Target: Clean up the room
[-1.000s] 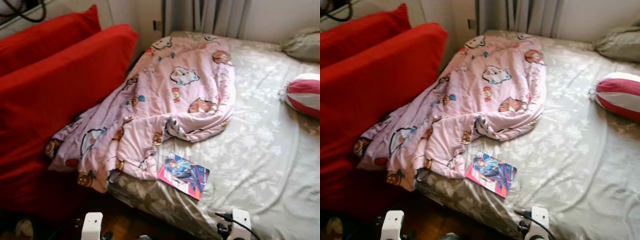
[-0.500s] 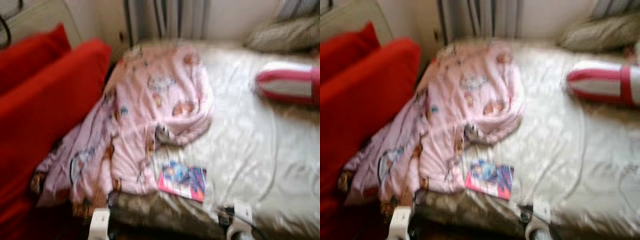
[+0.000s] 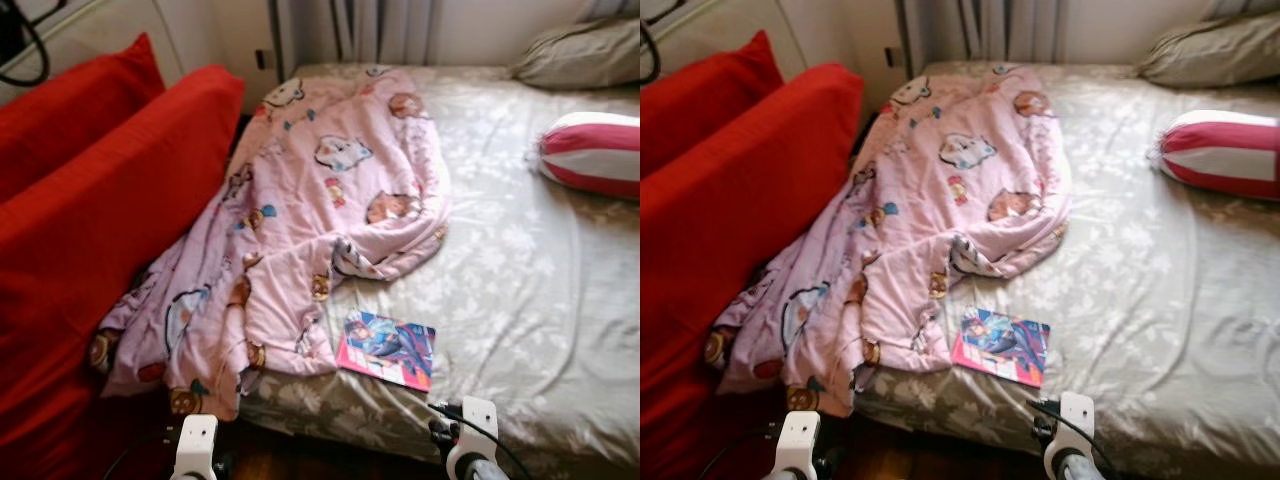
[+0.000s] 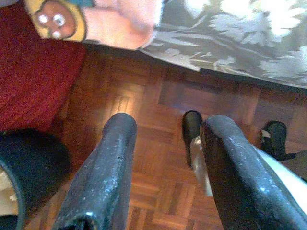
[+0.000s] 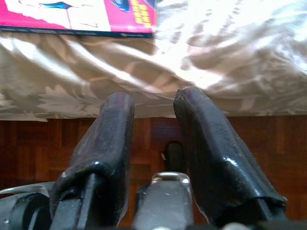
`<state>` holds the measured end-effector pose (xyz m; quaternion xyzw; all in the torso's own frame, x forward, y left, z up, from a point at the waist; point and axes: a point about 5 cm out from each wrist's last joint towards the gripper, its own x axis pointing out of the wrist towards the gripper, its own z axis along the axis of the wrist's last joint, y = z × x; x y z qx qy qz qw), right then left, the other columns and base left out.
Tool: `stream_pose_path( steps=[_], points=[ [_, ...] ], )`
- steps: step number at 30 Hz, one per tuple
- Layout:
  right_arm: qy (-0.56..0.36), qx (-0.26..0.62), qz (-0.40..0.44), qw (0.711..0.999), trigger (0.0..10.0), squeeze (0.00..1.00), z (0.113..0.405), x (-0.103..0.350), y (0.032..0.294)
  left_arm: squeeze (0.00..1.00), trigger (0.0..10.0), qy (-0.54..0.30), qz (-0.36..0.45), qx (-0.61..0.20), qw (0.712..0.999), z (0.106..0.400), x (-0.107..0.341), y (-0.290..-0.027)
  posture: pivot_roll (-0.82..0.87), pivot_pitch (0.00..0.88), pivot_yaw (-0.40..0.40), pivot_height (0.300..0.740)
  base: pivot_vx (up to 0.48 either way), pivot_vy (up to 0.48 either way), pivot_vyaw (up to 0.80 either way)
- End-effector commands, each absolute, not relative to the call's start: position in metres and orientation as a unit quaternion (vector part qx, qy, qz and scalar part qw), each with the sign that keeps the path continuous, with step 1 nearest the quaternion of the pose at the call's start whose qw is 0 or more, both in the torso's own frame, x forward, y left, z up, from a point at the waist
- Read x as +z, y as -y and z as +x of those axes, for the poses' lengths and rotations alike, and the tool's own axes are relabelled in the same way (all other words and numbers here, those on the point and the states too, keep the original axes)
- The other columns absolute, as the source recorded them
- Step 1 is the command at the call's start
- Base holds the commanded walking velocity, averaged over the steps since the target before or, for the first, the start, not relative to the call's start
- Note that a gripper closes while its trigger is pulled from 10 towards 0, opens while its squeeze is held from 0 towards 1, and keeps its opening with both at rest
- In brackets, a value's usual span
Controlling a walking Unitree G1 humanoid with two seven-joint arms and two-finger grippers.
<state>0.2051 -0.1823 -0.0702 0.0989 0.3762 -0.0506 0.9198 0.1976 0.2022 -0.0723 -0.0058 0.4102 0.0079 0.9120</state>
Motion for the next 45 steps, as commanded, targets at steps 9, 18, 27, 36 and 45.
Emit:
stream_pose_path(
  steps=[9, 18, 27, 36, 45],
  points=[
    [-0.395, -0.024, 0.084, 0.915, 10.0, 0.0, 0.198, -0.075, 0.176, 0.0, 10.0, -0.426, -0.045, 0.027, 0.903, 0.189, -0.077, -0.204, 0.03, 0.145, 0.063, 0.74, 0.0, 0.0, 0.09],
    [-0.386, -0.023, 0.085, 0.918, 10.0, 0.0, 0.202, -0.072, 0.182, 0.0, 10.0, -0.416, -0.061, 0.029, 0.907, 0.193, -0.076, -0.197, 0.02, 0.127, 0.022, 0.74, 0.21, 0.0, 0.21],
    [-0.398, -0.022, 0.062, 0.915, 10.0, 0.0, 0.194, -0.072, 0.207, 0.0, 10.0, -0.413, -0.07, 0.023, 0.908, 0.196, -0.076, -0.186, 0.01, 0.111, -0.001, 0.74, 0.278, 0.0, 0.0],
    [-0.381, -0.032, 0.072, 0.921, 10.0, 0.0, 0.191, -0.07, 0.219, 0.0, 10.0, -0.382, -0.069, 0.015, 0.921, 0.205, -0.07, -0.185, 0.0, 0.108, -0.002, 0.74, 0.123, 0.0, 0.0],
    [-0.279, 0.0, 0.088, 0.956, 10.0, 0.0, 0.238, -0.043, 0.194, 0.0, 10.0, -0.274, -0.082, 0.026, 0.958, 0.226, -0.048, -0.197, 0.0, 0.101, 0.0, 0.74, 0.0, 0.0, 0.0]
  ],
)
